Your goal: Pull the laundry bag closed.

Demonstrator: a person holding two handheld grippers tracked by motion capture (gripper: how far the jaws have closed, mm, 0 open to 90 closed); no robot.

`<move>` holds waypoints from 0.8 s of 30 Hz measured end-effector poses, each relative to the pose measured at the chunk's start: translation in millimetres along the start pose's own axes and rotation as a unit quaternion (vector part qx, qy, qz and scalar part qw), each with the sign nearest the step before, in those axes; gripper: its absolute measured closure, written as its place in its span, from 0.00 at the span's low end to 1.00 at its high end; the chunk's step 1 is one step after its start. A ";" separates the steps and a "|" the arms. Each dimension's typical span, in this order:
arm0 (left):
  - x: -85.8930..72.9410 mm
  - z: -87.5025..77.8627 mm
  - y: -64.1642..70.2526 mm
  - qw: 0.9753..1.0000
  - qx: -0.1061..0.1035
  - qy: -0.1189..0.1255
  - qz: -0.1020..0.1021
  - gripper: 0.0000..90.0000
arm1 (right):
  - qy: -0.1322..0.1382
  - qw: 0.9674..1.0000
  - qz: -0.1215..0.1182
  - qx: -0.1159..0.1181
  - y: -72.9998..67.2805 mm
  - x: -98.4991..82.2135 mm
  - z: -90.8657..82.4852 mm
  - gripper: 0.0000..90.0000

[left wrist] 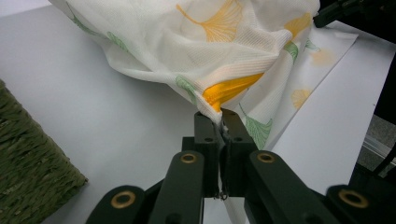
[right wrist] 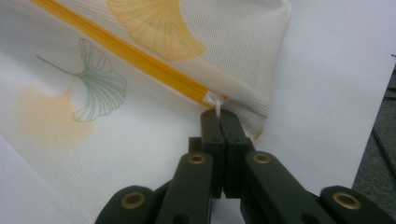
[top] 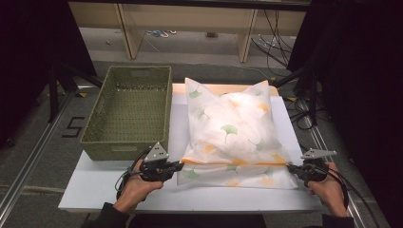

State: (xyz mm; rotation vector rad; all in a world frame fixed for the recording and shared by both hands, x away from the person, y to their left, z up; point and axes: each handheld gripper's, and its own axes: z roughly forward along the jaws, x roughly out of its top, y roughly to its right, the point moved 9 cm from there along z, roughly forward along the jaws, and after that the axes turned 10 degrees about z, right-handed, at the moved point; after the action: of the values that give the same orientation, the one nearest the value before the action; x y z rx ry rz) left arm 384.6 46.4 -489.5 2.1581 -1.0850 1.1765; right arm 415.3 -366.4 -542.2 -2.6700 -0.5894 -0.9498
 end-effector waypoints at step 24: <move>-21.3 0.0 7.0 0.999 0.003 -0.038 0.028 0.45 | 0.072 0.996 -0.019 0.051 -48.6 39.1 -6.2 0.54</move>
State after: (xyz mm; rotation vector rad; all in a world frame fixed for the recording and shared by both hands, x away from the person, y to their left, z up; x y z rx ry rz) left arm 372.0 51.2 -507.4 2.2053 -1.1839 1.1319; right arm 417.7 -314.1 -507.6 -2.4847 -0.6389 -1.0821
